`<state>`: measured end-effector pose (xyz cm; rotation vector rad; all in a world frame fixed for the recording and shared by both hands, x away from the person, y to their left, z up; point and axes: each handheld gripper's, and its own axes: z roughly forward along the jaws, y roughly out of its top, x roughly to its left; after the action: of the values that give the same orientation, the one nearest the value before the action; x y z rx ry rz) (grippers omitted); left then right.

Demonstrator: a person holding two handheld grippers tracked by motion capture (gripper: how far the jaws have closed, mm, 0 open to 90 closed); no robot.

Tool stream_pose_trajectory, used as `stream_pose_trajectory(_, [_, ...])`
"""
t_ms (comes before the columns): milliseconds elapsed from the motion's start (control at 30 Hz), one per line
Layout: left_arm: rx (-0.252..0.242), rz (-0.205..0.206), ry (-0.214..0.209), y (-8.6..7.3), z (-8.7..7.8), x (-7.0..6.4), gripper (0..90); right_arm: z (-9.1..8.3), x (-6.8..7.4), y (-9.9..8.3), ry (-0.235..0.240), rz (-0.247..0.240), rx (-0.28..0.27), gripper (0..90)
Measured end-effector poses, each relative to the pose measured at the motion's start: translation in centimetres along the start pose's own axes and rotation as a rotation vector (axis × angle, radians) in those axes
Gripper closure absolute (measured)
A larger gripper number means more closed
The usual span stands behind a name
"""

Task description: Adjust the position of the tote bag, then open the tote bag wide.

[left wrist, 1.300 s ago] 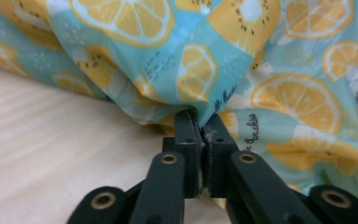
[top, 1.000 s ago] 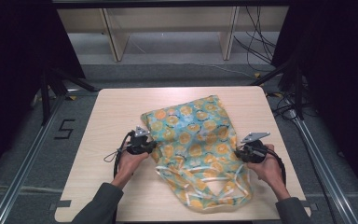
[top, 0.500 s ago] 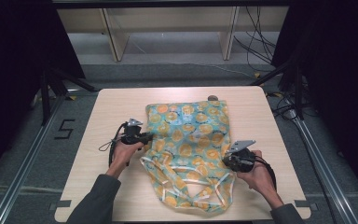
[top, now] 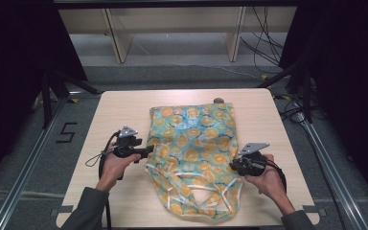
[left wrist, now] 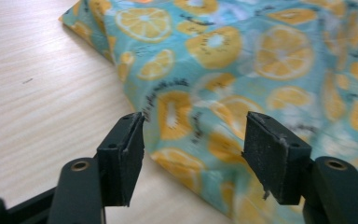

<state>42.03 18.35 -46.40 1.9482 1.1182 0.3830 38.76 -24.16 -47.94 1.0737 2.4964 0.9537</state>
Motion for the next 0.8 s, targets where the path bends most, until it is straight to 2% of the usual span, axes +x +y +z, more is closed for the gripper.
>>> stream_pose_trajectory(33, [-0.007,-0.017,-0.016,-0.2,-0.4,-0.2,35.9,-0.1,0.0,0.0,-0.013,0.000,-0.022,69.2])
stream_pose_trajectory(100, [-0.019,-0.028,-0.045,-0.7,-1.2,-0.7,34.6,-0.8,-0.1,0.3,-0.012,0.010,-0.020,64.3])
stream_pose_trajectory(133, [-0.029,-0.041,-0.057,-0.9,-1.4,-1.0,34.1,-0.7,0.0,0.2,-0.025,0.027,-0.071,61.7])
stream_pose_trajectory(167, [-0.036,-0.039,-0.061,-1.2,-1.7,-1.4,33.5,-1.2,-0.1,0.4,-0.025,0.023,-0.050,59.7])
stream_pose_trajectory(200, [-0.030,-0.030,-0.061,-1.4,-1.9,-1.5,32.8,-1.3,-0.2,0.4,-0.031,0.004,-0.082,57.8])
stream_pose_trajectory(233, [-0.033,-0.024,-0.064,-1.6,-2.1,-1.8,31.5,-1.5,0.0,0.4,-0.025,0.034,-0.077,53.6])
stream_pose_trajectory(267, [-0.026,-0.011,-0.070,-1.8,-2.3,-2.0,31.5,-1.5,0.0,0.4,-0.025,0.034,-0.077,53.6])
stream_pose_trajectory(333, [-0.028,-0.001,-0.072,-1.9,-2.5,-2.4,30.3,-1.7,0.0,0.4,-0.024,0.030,-0.117,53.6])
stream_pose_trajectory(367, [-0.028,0.023,-0.070,-1.9,-2.8,-2.7,28.9,-1.9,0.1,0.5,-0.016,0.035,-0.123,53.4])
stream_pose_trajectory(400, [-0.028,0.023,-0.070,-1.9,-2.8,-2.7,28.6,-1.9,0.1,0.5,-0.016,0.035,-0.123,53.4])
stream_pose_trajectory(433, [-0.028,0.022,-0.065,-1.9,-3.0,-2.8,28.6,-1.8,0.0,0.5,-0.026,0.015,-0.142,53.0])
stream_pose_trajectory(467, [-0.036,0.024,-0.068,-1.9,-3.2,-3.0,28.4,-2.0,0.3,0.5,-0.022,0.037,-0.138,52.6])
stream_pose_trajectory(500, [-0.035,0.029,-0.070,-1.9,-3.3,-3.1,28.4,-2.1,0.3,0.5,-0.023,0.013,-0.140,52.4])
stream_pose_trajectory(533, [-0.013,0.046,-0.069,-1.9,-3.6,-3.1,28.3,-2.2,0.5,0.6,-0.007,0.037,-0.130,52.2])
stream_pose_trajectory(567, [-0.008,0.051,-0.069,-2.0,-3.6,-3.3,27.8,-2.2,0.8,0.6,-0.002,0.038,-0.131,51.5])
stream_pose_trajectory(600, [-0.013,0.046,-0.073,-2.1,-3.7,-3.5,27.7,-2.2,0.8,0.6,-0.005,0.017,-0.131,51.4])
stream_pose_trajectory(667, [-0.003,0.070,-0.085,-2.3,-3.9,-3.8,26.5,-2.1,1.2,0.6,0.002,0.007,-0.142,50.6])
stream_pose_trajectory(700, [-0.014,0.054,-0.089,-2.4,-3.9,-4.2,26.5,-2.1,1.2,0.6,0.002,0.007,-0.142,50.6])
stream_pose_trajectory(733, [-0.003,0.075,-0.085,-2.5,-3.9,-4.3,26.0,-2.2,1.4,0.7,0.009,0.006,-0.133,50.5])
stream_pose_trajectory(800, [-0.008,0.075,-0.102,-2.7,-3.8,-4.8,23.2,-2.2,2.1,0.8,0.040,-0.006,-0.127,49.4])
